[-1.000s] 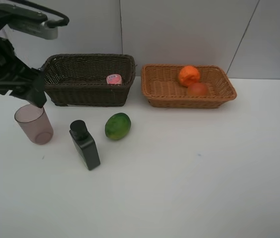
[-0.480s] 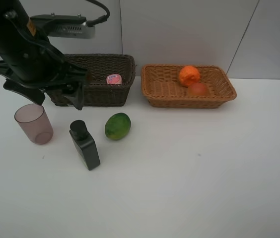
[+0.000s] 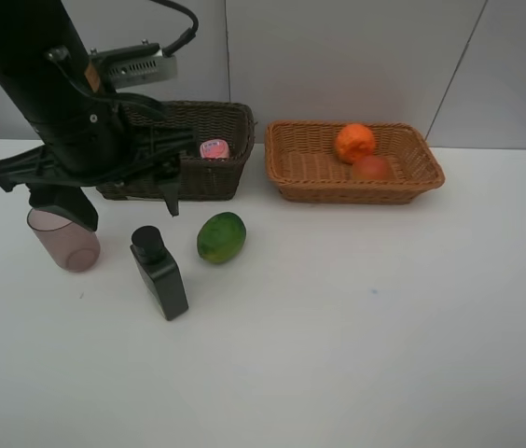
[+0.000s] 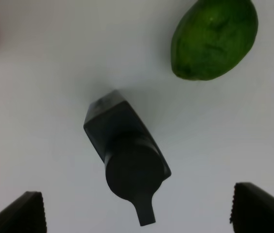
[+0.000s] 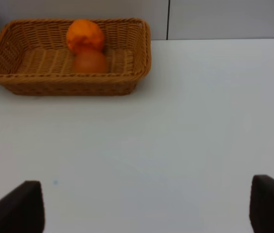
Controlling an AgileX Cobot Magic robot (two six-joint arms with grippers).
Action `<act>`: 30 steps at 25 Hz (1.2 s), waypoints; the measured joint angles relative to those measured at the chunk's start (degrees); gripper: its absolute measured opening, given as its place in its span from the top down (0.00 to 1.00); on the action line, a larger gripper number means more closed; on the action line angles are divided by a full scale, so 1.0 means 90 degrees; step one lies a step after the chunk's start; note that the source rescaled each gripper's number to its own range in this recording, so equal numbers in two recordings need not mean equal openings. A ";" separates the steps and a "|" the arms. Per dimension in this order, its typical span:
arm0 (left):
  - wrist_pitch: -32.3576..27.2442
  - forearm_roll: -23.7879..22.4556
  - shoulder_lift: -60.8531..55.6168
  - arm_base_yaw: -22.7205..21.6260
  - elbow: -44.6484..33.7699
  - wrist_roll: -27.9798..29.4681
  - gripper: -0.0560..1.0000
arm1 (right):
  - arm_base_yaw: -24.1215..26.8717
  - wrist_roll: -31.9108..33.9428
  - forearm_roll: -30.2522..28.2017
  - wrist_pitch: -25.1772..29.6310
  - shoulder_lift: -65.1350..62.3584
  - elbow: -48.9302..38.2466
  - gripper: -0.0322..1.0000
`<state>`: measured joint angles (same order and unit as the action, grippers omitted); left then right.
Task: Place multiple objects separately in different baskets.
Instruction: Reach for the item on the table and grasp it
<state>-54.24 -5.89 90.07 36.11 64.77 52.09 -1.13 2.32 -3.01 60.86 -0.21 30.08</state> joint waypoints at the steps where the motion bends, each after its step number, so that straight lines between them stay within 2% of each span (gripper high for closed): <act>1: -0.0068 0.0000 0.0076 0.0000 0.0000 0.0138 0.02 | 0.0000 0.0000 0.0000 0.0000 0.0000 0.0000 0.12; 6: -0.0113 0.0000 0.0354 0.0000 0.0000 0.0760 0.02 | 0.0000 0.0000 0.0000 0.0000 0.0000 0.0000 0.12; 12: 0.0204 0.0000 0.0651 0.0000 0.0000 0.1111 0.02 | 0.0000 0.0000 0.0000 0.0000 0.0000 0.0000 0.12; 30: 0.0450 -0.0006 0.0743 0.0000 0.0000 0.1093 0.02 | 0.0000 0.0000 -0.0007 0.0000 0.0000 0.0000 0.12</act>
<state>-50.19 -5.94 96.75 36.11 64.77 61.93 -1.13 2.32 -3.07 60.86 -0.21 30.08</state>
